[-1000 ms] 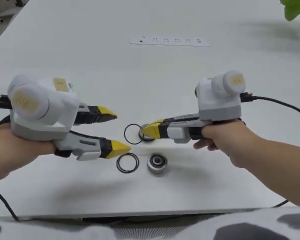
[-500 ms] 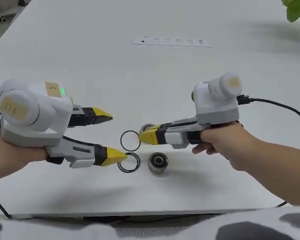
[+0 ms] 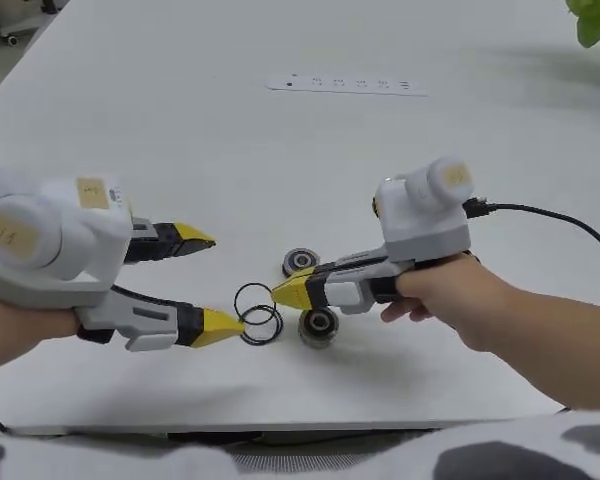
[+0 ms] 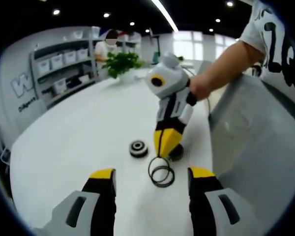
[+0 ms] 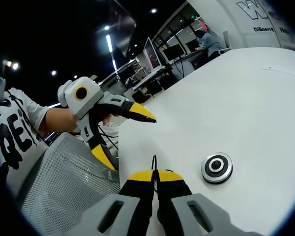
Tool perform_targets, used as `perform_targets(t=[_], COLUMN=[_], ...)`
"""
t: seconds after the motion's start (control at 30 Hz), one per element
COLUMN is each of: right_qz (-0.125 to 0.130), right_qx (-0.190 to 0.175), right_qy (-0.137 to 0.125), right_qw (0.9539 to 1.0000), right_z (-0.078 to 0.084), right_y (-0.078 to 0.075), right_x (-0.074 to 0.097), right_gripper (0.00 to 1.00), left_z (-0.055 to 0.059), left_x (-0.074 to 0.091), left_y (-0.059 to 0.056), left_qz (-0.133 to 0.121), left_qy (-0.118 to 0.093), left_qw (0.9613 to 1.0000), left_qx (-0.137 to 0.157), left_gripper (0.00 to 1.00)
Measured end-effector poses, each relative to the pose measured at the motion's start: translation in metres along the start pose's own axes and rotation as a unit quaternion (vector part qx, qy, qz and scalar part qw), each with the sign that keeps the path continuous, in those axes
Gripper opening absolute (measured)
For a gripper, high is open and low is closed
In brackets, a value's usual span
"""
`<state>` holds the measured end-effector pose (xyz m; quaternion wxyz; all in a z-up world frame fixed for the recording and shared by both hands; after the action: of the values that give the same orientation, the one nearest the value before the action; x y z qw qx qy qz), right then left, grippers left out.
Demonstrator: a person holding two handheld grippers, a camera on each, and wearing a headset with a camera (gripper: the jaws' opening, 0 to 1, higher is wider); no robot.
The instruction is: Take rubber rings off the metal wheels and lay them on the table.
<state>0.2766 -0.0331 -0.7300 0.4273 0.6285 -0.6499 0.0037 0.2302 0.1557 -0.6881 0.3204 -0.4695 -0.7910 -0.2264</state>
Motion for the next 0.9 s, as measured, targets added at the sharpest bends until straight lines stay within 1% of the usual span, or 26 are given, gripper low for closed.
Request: perform_targets(t=[0.17,0.37,0.67,0.9], right_qz=[-0.009,-0.015,-0.006,0.000], right_qx=[0.000,-0.003,-0.008,-0.010], right_qy=[0.010,0.020,0.030,0.029], right_qw=[0.9999,0.9997,0.9995,0.9995], right_z=[0.002,0.006,0.010,0.011], right_y=[0.004,0.004,0.003,0.001], right_x=[-0.004,-0.006,-0.008,-0.007], right_gripper=[0.00,0.00,0.00,0.00], left_z=[0.003,0.005,0.008,0.009], left_x=[0.001,0.001,0.000,-0.001], left_y=[0.000,-0.001,-0.003,-0.003], left_qz=[-0.002,-0.002,0.000,-0.001], left_qy=[0.001,0.002,0.006,0.007], left_qw=[1.0000,1.0000,0.9999,0.9999], left_qx=[0.004,0.007,0.009,0.011], left_gripper=[0.60,0.60,0.60,0.60])
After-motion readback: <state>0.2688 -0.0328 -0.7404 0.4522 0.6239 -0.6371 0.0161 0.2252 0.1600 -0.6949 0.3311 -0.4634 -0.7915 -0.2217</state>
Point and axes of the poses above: the centre of the closed fingertips' face, and the gripper's own axes: x roughly backward along the fingers, y roughly to its left, z roughly out of its underside, the point moved 10 cm from there along x, roughly backward along the fingers, and after that the axes turned 13 degrees about y, right-handed, at the moved point
